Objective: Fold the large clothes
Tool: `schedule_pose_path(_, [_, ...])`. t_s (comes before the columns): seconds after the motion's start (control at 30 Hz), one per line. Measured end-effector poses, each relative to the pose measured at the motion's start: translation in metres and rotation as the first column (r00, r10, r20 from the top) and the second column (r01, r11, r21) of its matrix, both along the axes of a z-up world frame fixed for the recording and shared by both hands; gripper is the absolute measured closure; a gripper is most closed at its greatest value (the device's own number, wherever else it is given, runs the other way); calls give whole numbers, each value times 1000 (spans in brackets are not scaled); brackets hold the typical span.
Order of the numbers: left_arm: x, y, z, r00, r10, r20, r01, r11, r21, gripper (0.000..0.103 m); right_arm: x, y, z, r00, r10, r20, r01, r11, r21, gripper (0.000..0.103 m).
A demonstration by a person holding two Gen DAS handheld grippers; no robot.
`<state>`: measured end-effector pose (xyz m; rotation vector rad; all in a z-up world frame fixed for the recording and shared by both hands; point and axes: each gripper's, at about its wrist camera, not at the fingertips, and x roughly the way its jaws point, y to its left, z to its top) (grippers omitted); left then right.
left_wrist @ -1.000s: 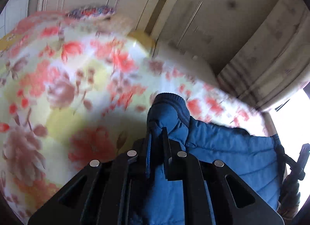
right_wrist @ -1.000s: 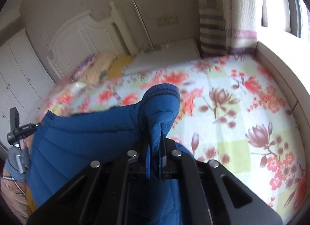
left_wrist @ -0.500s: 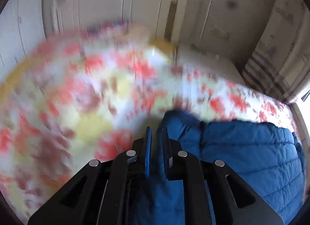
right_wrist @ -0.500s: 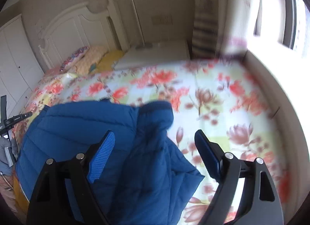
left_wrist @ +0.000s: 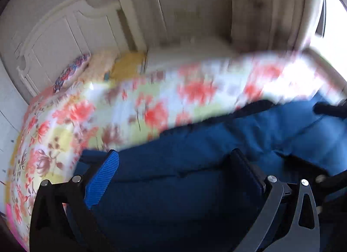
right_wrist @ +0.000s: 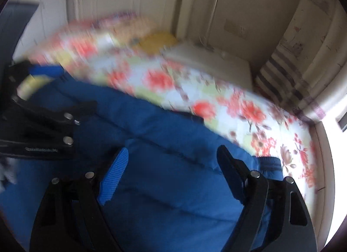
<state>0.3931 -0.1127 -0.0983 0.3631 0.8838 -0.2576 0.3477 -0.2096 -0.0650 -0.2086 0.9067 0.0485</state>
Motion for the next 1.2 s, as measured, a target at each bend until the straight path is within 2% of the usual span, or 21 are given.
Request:
schedule_pose_path(0.03, [6,3,-12,998,0,-57,-2,999,-36,4,5,-5,-14,999,2,-47,1,998,62,18])
schedule_pose_path(0.07, [9,11,-13,997,7,-70,-14,995,-96,4,7,-10,-18,998,0,-58,6,995,101,18])
schedule_pose_path(0.1, [10,13,-14,997,8,-73,-16,994,-111,4,7,-11,-19,998,1,-60,5,994,110,18])
schedule_pose_path(0.27, [4,15,-19,999,9,-41,-13,993,-120,4,6,-9,-26,998,5,-59,1,994,110,16])
schedule_pose_path(0.7, [2,21,-20,1000,9,-29,-15,981,-194,4,1,-19,-25,1000,0,-17,3,986,166,15])
schedule_pose_path(0.87, [5,22,-21,999,4,-50,-14,978,-210,4,4,-22,-26,1000,-1,-29,7,979,205,14])
schedule_pose_path(0.97, [1,35,-13,993,13,-115,-38,974,-222,5,1,-26,-19,996,21,-85,-2,975,223,14])
schedule_pose_path(1.0, [-8,47,-2,991,22,-129,-53,967,-248,8,-10,-32,-7,993,-15,-116,38,979,202,18])
schedule_pose_path(1.03, [-20,61,11,993,8,-120,-44,954,-296,8,-23,-37,5,995,-27,-100,46,979,200,18])
schedule_pose_path(1.1, [-62,99,39,997,-33,-67,5,923,-385,7,-77,-51,42,999,35,12,-37,973,226,17])
schedule_pose_path(1.2, [-119,152,54,999,-38,-10,30,901,-433,4,-156,-81,61,993,40,113,-65,972,226,12])
